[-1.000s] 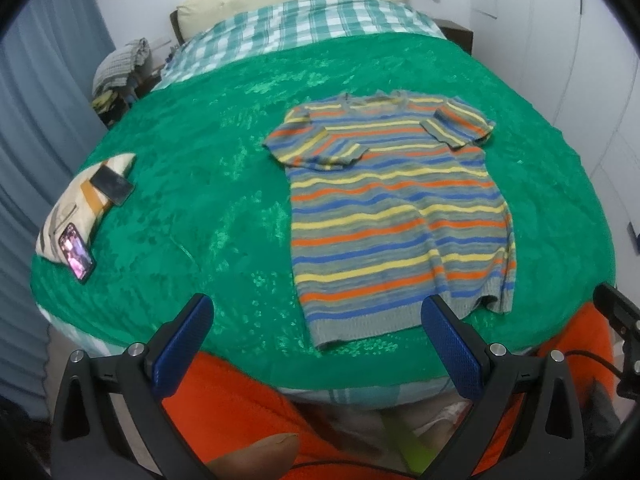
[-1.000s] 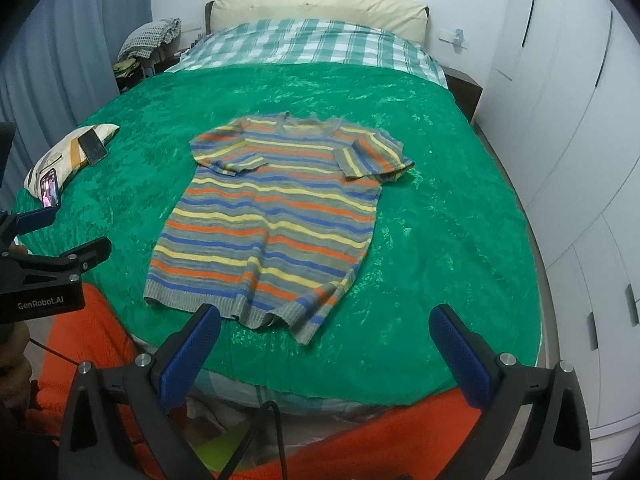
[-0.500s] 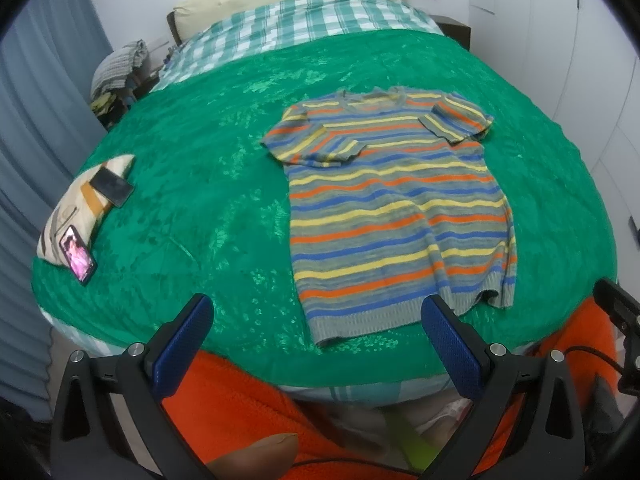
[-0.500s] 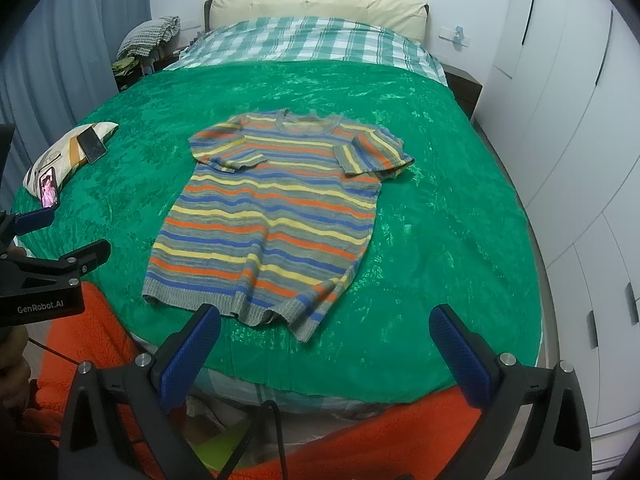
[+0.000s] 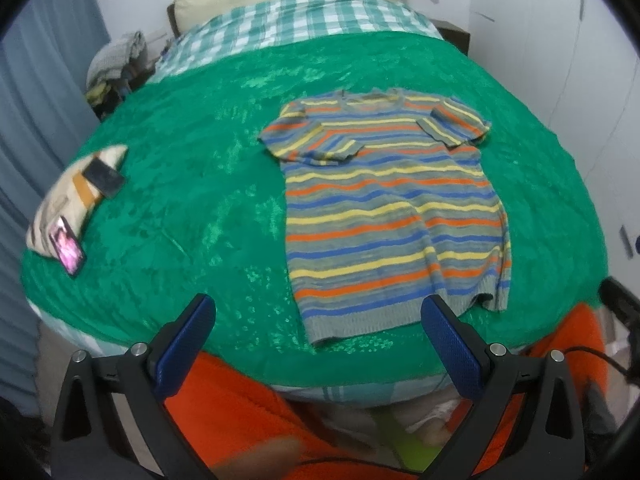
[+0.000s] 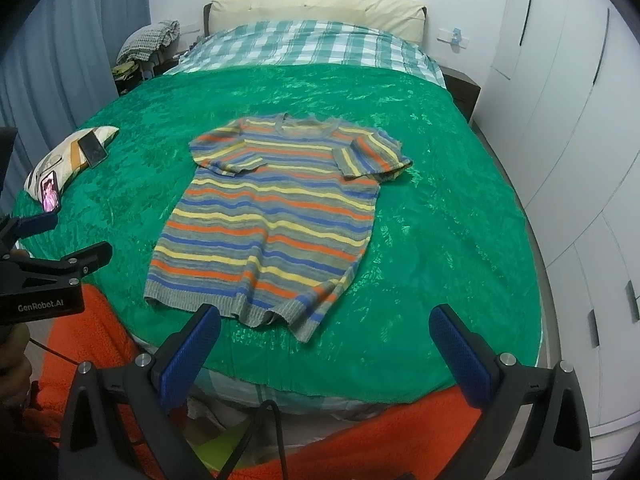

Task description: Fold small clothes

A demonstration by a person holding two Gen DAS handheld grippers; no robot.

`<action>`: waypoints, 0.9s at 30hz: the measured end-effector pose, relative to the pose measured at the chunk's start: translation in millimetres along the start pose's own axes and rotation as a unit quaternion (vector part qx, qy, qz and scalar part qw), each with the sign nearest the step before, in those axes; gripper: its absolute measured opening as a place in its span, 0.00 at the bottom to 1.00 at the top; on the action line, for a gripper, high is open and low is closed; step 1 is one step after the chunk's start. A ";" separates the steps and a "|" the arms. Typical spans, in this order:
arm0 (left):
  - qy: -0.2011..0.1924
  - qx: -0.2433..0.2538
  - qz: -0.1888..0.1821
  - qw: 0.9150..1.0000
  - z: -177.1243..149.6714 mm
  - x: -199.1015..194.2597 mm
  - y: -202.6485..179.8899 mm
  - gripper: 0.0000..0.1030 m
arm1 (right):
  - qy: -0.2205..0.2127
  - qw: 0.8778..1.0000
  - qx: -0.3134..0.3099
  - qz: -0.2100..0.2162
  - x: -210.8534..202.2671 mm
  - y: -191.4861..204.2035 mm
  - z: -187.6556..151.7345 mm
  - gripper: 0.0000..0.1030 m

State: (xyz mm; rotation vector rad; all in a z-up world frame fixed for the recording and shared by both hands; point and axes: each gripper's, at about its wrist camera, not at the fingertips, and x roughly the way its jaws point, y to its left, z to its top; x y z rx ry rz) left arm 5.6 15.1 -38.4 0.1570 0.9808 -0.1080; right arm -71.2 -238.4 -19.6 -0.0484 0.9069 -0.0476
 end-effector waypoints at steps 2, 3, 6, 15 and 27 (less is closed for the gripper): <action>0.010 -0.017 -0.002 1.000 -1.5 14.1 15.3 1.00 | -0.010 1.000 0.001 -0.003 -1.5 -7.6 1.3 1.00; 0.023 -0.026 0.000 0.999 -4.4 28.7 25.9 1.00 | -0.017 1.000 -0.001 -0.005 -1.7 -11.0 1.3 1.00; 0.061 -0.038 0.004 0.997 -16.5 73.3 45.8 0.99 | -0.031 0.999 -0.012 0.013 16.6 -30.8 -4.6 1.00; 0.142 -0.079 -0.066 0.985 -44.9 163.8 56.2 0.92 | 0.145 0.963 0.102 0.204 163.0 -59.2 -34.2 0.93; 0.138 -0.037 -0.111 0.983 -51.8 144.4 48.7 0.02 | 0.164 0.957 0.118 0.209 165.9 -82.8 -46.3 0.04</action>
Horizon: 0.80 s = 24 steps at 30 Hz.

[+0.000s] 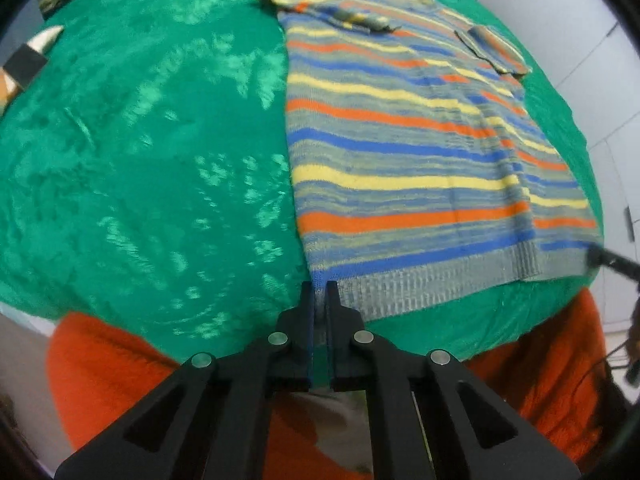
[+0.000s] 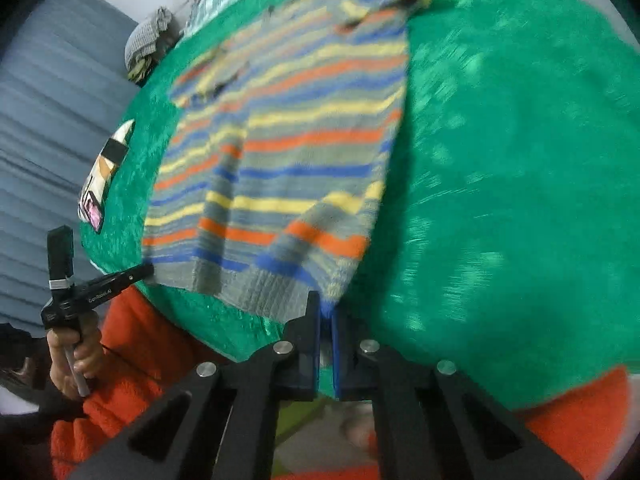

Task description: Fold small clothes

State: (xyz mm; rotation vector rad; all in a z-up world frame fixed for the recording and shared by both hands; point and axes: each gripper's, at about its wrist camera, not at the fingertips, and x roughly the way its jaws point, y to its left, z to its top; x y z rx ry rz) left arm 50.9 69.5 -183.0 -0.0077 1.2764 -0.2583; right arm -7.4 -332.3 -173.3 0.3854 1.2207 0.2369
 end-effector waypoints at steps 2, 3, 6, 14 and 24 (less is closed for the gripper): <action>-0.005 0.004 0.011 1.000 -0.9 -12.5 2.1 0.02 | -0.010 1.000 0.013 -0.012 -21.2 -8.2 -2.3 0.04; -0.005 0.005 0.013 1.000 0.6 -14.7 5.8 0.02 | -0.014 1.000 0.018 -0.022 -30.3 -12.2 -3.3 0.04; 0.004 0.011 0.040 0.999 0.2 -9.2 7.7 0.02 | -0.003 0.999 0.020 -0.043 -31.5 -20.5 -3.2 0.04; 0.028 0.026 0.107 0.994 -9.2 22.5 2.5 0.00 | 0.068 0.991 0.032 -0.107 34.2 -34.5 -12.9 0.04; 0.025 0.017 0.127 0.991 -17.6 43.0 -17.4 0.00 | 0.046 0.991 0.053 -0.110 35.2 -41.2 -16.6 0.04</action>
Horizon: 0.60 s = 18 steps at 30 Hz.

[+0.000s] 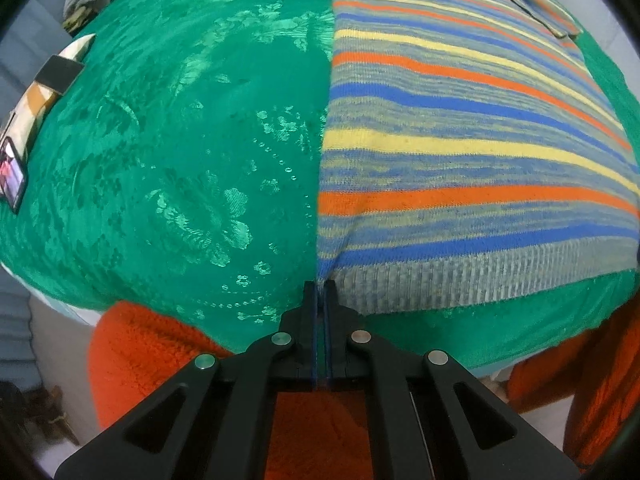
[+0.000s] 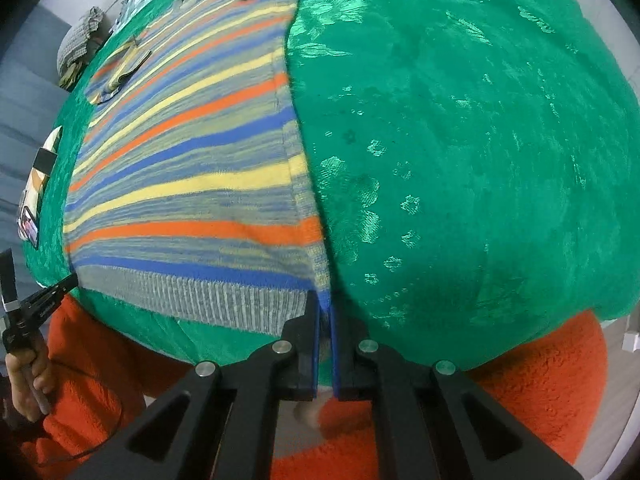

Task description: Fold small clothes

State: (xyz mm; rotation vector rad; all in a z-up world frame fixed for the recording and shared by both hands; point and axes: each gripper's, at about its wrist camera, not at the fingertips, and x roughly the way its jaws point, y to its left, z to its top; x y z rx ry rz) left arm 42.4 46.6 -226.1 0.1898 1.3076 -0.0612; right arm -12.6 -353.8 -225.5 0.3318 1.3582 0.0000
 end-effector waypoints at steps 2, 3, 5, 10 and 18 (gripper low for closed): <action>0.001 0.002 0.006 1.000 -0.2 -2.5 -1.3 0.00 | -0.004 1.000 -0.005 -0.008 -1.5 2.1 -4.1 0.04; 0.001 0.003 0.009 1.000 -0.4 -2.5 -3.2 0.00 | -0.006 1.000 -0.009 -0.013 -2.3 3.0 -5.8 0.04; 0.000 0.008 0.015 1.000 -1.1 -4.1 -7.7 0.01 | -0.010 1.000 -0.013 -0.020 -1.2 9.0 -7.3 0.04; -0.008 0.005 0.014 1.000 -1.8 -14.0 -12.2 0.10 | -0.026 0.999 -0.018 -0.041 -10.1 18.2 -11.1 0.14; -0.061 -0.027 0.020 0.998 -11.5 -54.0 -2.3 0.65 | -0.101 0.982 -0.064 -0.149 -69.1 39.1 -24.5 0.49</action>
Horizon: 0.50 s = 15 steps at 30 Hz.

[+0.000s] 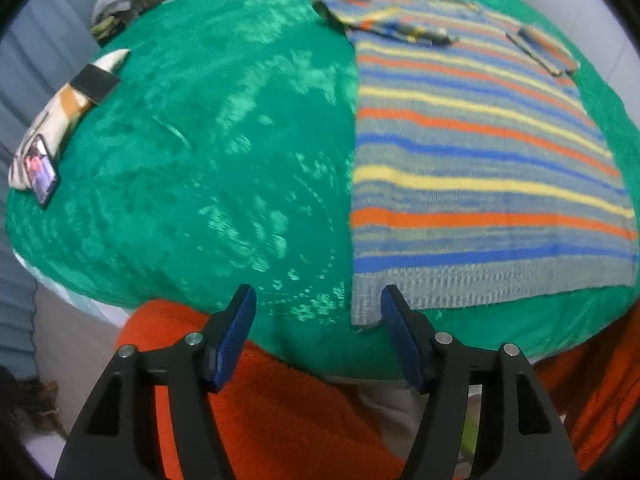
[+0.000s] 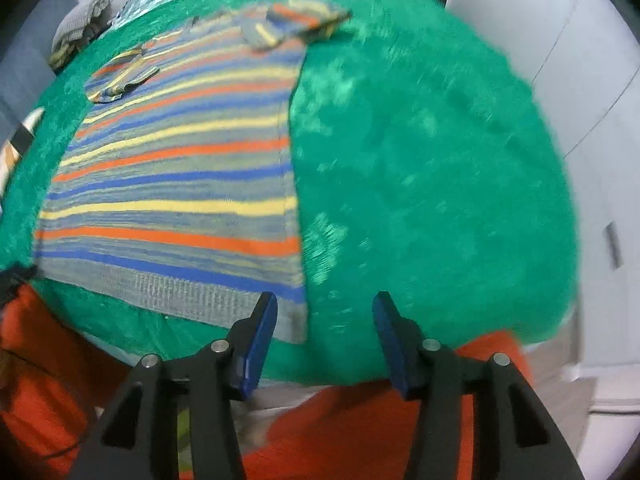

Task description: Fold small clothes

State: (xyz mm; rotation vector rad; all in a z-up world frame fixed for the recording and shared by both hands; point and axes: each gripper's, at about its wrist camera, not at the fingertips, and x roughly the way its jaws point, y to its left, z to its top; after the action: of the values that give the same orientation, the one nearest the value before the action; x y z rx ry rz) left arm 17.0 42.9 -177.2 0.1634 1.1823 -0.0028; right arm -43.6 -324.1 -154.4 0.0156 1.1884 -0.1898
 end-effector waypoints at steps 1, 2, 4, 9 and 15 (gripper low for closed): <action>-0.007 -0.002 0.001 1.000 0.9 -5.0 0.1 0.65 | -0.006 1.000 -0.006 -0.011 -6.0 0.2 0.2 0.49; -0.014 -0.004 0.001 1.000 1.6 -10.9 2.1 0.65 | -0.011 1.000 -0.011 -0.024 -12.2 0.4 0.5 0.49; -0.029 -0.006 -0.003 1.000 5.9 -23.8 1.0 0.66 | -0.019 0.999 -0.019 -0.039 -21.7 0.7 2.3 0.49; -0.064 -0.005 -0.015 0.998 21.3 -42.2 7.3 0.70 | -0.038 0.996 -0.039 -0.067 -42.8 9.3 9.9 0.49; -0.100 -0.004 -0.028 0.995 31.1 -66.3 7.3 0.75 | -0.065 0.993 -0.051 -0.086 -66.4 16.5 17.1 0.49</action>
State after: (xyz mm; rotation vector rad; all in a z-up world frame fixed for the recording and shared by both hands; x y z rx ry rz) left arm 21.1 40.6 -103.8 0.1207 0.9873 -0.0629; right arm -49.2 -300.5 -88.2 -0.1880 1.0684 -0.2776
